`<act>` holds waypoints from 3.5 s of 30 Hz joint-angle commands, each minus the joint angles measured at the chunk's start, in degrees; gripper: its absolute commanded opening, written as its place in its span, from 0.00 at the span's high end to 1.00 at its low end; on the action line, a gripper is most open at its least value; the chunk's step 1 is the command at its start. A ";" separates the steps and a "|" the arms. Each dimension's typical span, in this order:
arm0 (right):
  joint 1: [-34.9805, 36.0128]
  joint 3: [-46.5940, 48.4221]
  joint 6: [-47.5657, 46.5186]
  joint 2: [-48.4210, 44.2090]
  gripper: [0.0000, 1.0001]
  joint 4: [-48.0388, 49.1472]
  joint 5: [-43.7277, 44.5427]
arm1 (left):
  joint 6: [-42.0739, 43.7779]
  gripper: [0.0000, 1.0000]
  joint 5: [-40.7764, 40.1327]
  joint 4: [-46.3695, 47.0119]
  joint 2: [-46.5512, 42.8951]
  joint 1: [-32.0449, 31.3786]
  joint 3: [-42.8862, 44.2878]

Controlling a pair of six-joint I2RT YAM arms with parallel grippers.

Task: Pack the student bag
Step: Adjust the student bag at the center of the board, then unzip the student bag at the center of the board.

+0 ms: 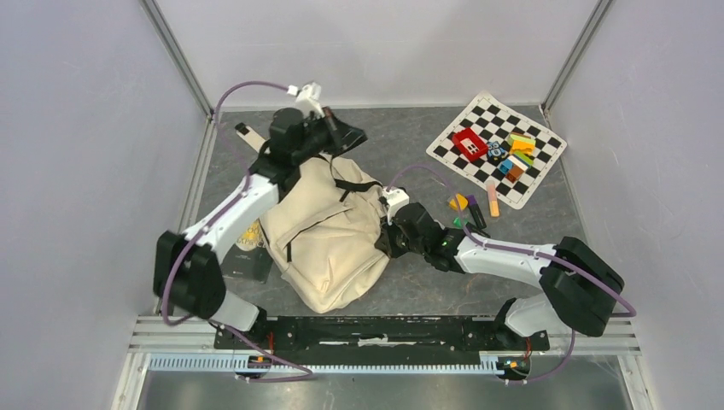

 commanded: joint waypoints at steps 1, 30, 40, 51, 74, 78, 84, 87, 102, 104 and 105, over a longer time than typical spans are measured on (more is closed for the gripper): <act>1.24 1.04 -1.31 -2.36 1.00 0.66 -1.56 | -1.79 0.98 2.14 9.85 11.18 -5.02 10.85; -9.04 11.45 -10.44 1.78 0.86 -10.54 9.51 | 5.34 0.00 -22.75 -33.93 -19.24 -5.69 -9.87; -9.40 14.54 -15.25 -5.58 0.15 -18.59 13.93 | -5.03 0.00 -21.38 -39.83 -37.94 5.05 -28.16; 2.35 18.23 -13.67 -7.39 0.21 -20.82 12.59 | -10.05 0.00 -9.52 -32.51 -42.44 20.04 -37.63; 20.05 51.78 -14.61 28.90 0.41 -27.74 25.27 | -15.85 0.19 -9.71 -15.71 -34.80 20.26 -45.29; 20.04 54.88 -15.13 32.19 0.47 -29.86 29.38 | -14.11 0.30 -9.82 -15.09 -33.10 20.22 -45.15; 20.04 55.35 -15.49 34.23 0.55 -29.91 29.85 | -14.22 0.45 -9.61 -13.29 -32.17 20.22 -46.40; 20.04 55.83 -15.93 35.23 0.57 -29.91 29.58 | -14.18 0.48 -9.77 -12.93 -31.81 20.22 -46.62; 19.80 55.48 -16.73 32.68 1.00 -29.82 33.25 | -11.79 0.98 -11.54 -15.85 -32.44 20.31 -46.18; 19.16 54.77 -17.06 31.24 1.00 -29.81 33.47 | -11.70 0.98 -12.08 -16.43 -32.74 20.31 -46.23; 18.60 54.33 -17.12 30.36 1.00 -29.79 33.02 | -11.70 0.98 -12.34 -16.79 -33.03 20.33 -46.27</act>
